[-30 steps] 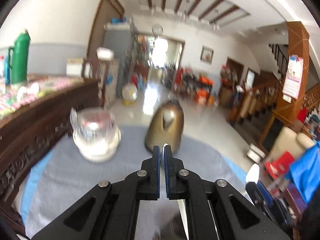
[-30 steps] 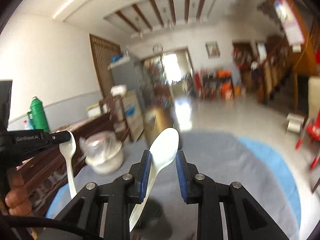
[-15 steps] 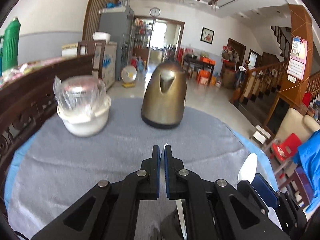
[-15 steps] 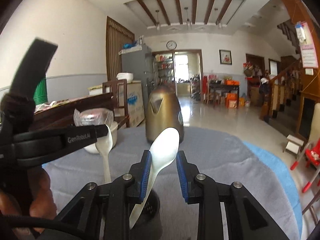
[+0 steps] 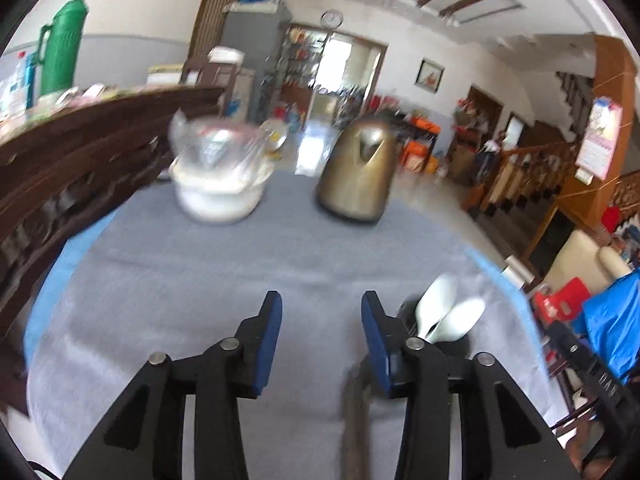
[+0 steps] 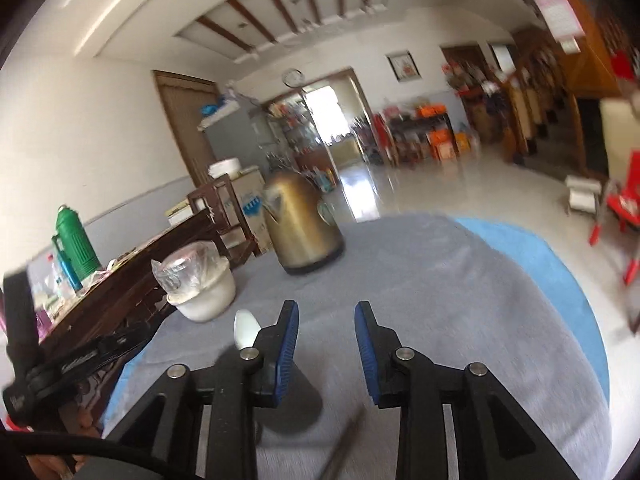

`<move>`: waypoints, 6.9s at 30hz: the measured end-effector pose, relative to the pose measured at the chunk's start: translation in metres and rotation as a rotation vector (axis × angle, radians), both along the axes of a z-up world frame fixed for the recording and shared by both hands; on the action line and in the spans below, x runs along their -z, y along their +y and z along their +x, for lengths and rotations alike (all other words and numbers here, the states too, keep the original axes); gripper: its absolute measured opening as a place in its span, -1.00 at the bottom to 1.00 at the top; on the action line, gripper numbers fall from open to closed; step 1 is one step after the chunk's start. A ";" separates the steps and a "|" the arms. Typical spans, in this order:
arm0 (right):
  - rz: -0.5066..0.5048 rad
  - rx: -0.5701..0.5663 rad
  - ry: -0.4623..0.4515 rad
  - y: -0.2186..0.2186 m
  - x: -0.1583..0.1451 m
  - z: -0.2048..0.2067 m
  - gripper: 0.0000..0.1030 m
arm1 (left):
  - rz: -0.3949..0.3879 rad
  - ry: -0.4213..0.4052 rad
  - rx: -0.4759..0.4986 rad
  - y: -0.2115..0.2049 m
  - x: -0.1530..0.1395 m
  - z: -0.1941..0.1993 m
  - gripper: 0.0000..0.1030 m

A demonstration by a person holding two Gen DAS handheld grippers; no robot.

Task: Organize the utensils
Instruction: 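Lift both spoons and drop them into the grey cup, opening both tools, then grasp a dark chopstick with the right tool while the left tool grasps another, then lift both chopsticks and insert them upright into the grey cup, then grasp another chopstick with the right tool while the left tool grasps one too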

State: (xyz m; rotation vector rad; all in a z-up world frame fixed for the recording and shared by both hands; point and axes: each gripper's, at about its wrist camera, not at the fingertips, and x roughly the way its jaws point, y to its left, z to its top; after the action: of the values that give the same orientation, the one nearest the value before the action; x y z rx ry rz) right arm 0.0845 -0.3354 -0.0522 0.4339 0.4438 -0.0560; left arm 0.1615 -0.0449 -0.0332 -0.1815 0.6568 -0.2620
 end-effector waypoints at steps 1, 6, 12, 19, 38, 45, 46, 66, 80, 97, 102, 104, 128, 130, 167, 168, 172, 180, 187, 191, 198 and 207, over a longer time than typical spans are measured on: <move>0.015 -0.001 0.028 -0.003 0.005 -0.003 -0.38 | 0.007 0.026 0.000 0.002 0.008 -0.002 -0.18; 0.065 -0.043 0.185 -0.007 0.041 -0.010 -0.42 | 0.018 0.170 0.011 0.002 0.052 -0.021 -0.18; 0.108 -0.125 0.369 0.009 0.079 -0.005 -0.56 | 0.042 0.310 0.093 -0.014 0.081 -0.025 -0.18; 0.124 -0.170 0.451 0.028 0.096 0.003 -0.60 | 0.066 0.361 0.131 -0.027 0.090 -0.022 -0.18; -0.063 -0.195 0.528 0.047 0.094 0.011 -0.66 | 0.115 0.354 0.126 -0.033 0.097 -0.012 -0.06; -0.023 -0.179 0.558 0.028 0.094 0.006 -0.68 | 0.118 0.371 0.113 -0.024 0.095 -0.009 -0.05; -0.008 -0.176 0.561 0.023 0.094 0.005 -0.68 | 0.117 0.377 0.109 -0.023 0.094 -0.009 -0.05; 0.251 -0.036 0.654 -0.030 0.089 0.067 -0.57 | 0.066 0.519 0.208 -0.038 0.088 0.067 -0.09; 0.124 -0.060 0.658 -0.008 0.090 0.078 -0.88 | 0.067 0.513 0.253 -0.046 0.083 0.063 -0.87; 0.175 -0.118 0.361 -0.019 0.008 0.028 -0.88 | -0.015 0.238 0.269 -0.016 -0.024 0.021 -0.89; 0.162 -0.135 0.241 -0.011 -0.026 0.010 -0.88 | -0.032 0.146 0.281 -0.016 -0.061 0.005 -0.89; 0.157 -0.136 0.198 -0.007 -0.036 0.005 -0.88 | -0.044 0.119 0.287 -0.017 -0.072 0.002 -0.89; 0.067 -0.087 -0.161 0.014 -0.160 0.003 -0.88 | -0.057 -0.133 0.272 -0.034 -0.184 -0.007 -0.89; 0.057 -0.065 -0.182 0.015 -0.164 0.006 -0.88 | -0.062 -0.157 0.267 -0.034 -0.193 -0.006 -0.89; 0.093 -0.005 -0.147 0.010 -0.103 -0.019 -0.29 | -0.025 -0.085 0.095 -0.008 -0.102 -0.017 0.03; 0.108 0.004 -0.148 0.006 -0.100 -0.024 -0.29 | -0.026 -0.073 0.087 -0.004 -0.096 -0.018 0.03; 0.134 0.029 -0.126 -0.004 -0.087 -0.033 -0.29 | -0.017 -0.010 0.056 0.008 -0.069 -0.020 0.03; 0.174 0.037 0.047 -0.020 -0.031 -0.030 -0.29 | 0.011 0.183 0.033 0.016 0.000 -0.021 0.03; 0.195 -0.028 0.280 -0.007 0.028 -0.008 -0.30 | 0.054 0.320 0.086 0.003 0.046 -0.026 0.03; 0.195 -0.066 0.374 0.005 0.054 -0.001 -0.31 | 0.071 0.372 0.136 -0.009 0.063 -0.029 0.03; 0.189 -0.120 0.466 0.023 0.084 0.006 -0.39 | 0.117 0.418 0.177 -0.026 0.084 -0.033 0.03; 0.165 -0.150 0.498 0.039 0.093 0.014 -0.49 | 0.126 0.440 0.197 -0.035 0.098 -0.032 0.03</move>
State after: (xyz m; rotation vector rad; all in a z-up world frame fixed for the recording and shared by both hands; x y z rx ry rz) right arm 0.0986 -0.2967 -0.1452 0.5484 0.9747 0.0197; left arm 0.1297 -0.0801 -0.1316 -0.0519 1.1275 -0.3737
